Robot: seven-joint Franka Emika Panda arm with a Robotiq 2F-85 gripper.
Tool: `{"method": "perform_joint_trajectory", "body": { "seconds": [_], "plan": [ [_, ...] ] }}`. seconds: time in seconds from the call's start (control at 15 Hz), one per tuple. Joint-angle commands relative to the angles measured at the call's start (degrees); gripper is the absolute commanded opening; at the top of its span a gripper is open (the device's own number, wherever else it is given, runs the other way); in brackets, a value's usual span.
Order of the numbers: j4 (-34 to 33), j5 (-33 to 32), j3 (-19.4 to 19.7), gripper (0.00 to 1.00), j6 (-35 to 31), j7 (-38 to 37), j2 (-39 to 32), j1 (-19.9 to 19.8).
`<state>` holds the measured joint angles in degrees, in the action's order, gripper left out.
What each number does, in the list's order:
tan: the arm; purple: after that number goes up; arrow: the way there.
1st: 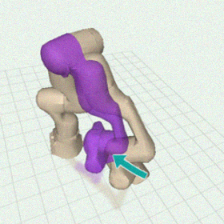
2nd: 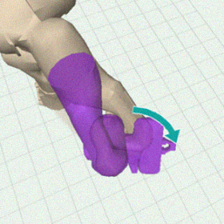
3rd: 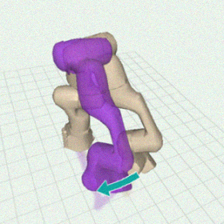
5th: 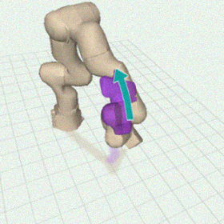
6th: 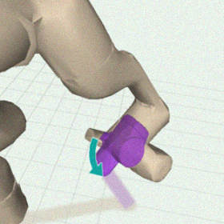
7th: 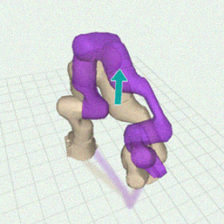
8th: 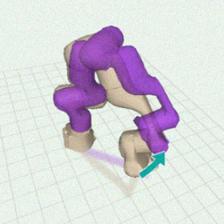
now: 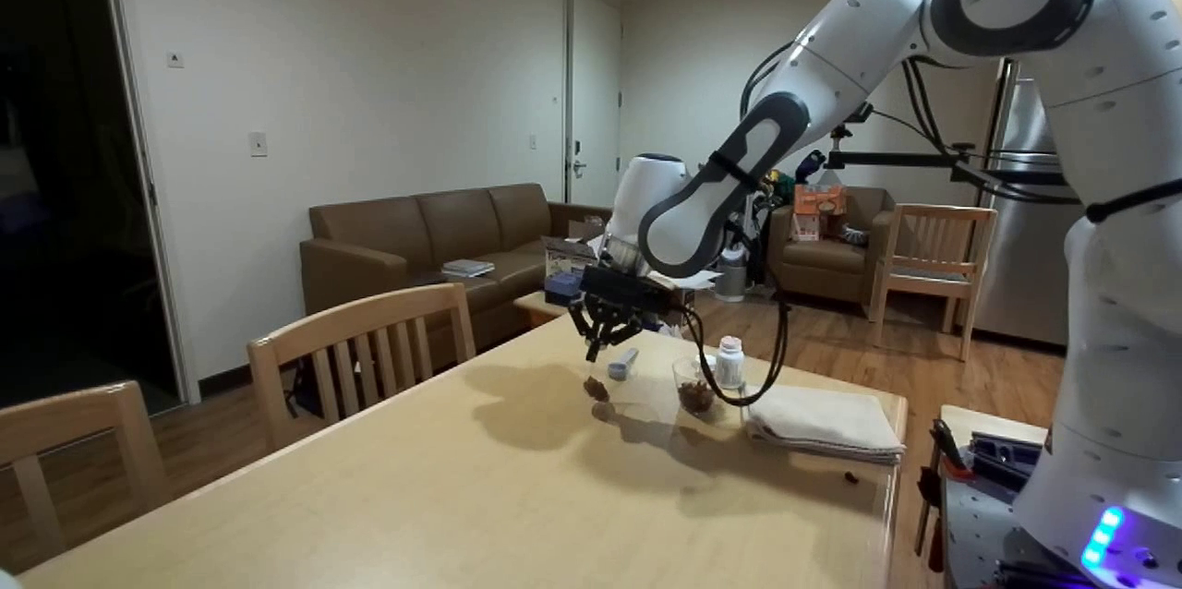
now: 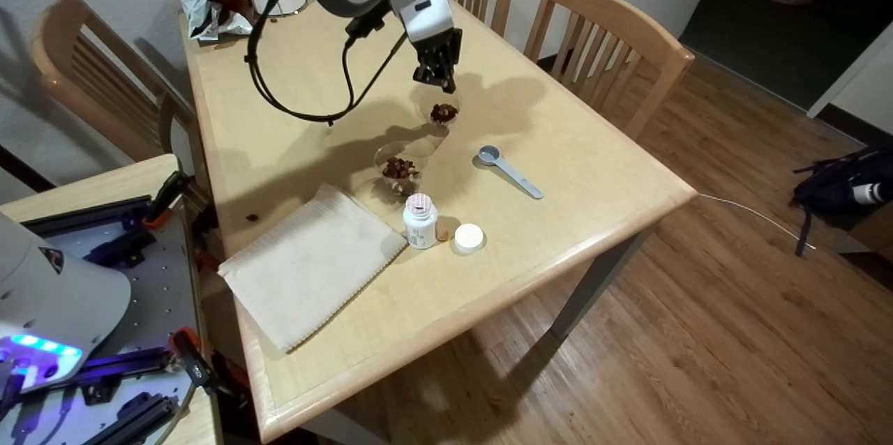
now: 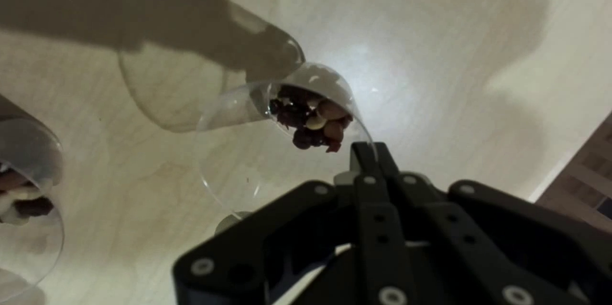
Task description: Take the grey measuring spoon out of the cup on the left, pour the contents in the cup on the left into the cup on the right
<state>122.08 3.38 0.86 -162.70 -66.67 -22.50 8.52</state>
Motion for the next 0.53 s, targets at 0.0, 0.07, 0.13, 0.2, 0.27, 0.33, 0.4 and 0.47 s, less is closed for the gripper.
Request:
{"method": "perform_joint_trajectory", "body": {
  "seconds": [0.0,0.07,0.13,0.2,0.27,0.33,0.4,0.47],
  "plan": [
    [6.3,15.6,-11.7,0.0,-8.2,13.0,5.1,-9.6],
    [6.4,20.3,-16.9,0.0,-9.9,16.8,5.3,-13.6],
    [5.6,25.1,-21.1,0.0,-10.5,20.2,5.4,-16.2],
    [4.4,29.8,-25.5,0.0,-11.2,24.1,4.8,-19.3],
    [4.6,34.6,-30.1,0.0,-10.7,28.8,5.2,-23.2],
    [5.7,36.9,-33.0,0.0,-9.8,32.0,6.3,-26.1],
    [6.4,39.6,-35.4,0.0,-8.4,35.1,7.5,-28.5],
    [7.0,41.5,-36.9,0.0,-7.4,37.3,8.2,-30.6]
  ]
}}
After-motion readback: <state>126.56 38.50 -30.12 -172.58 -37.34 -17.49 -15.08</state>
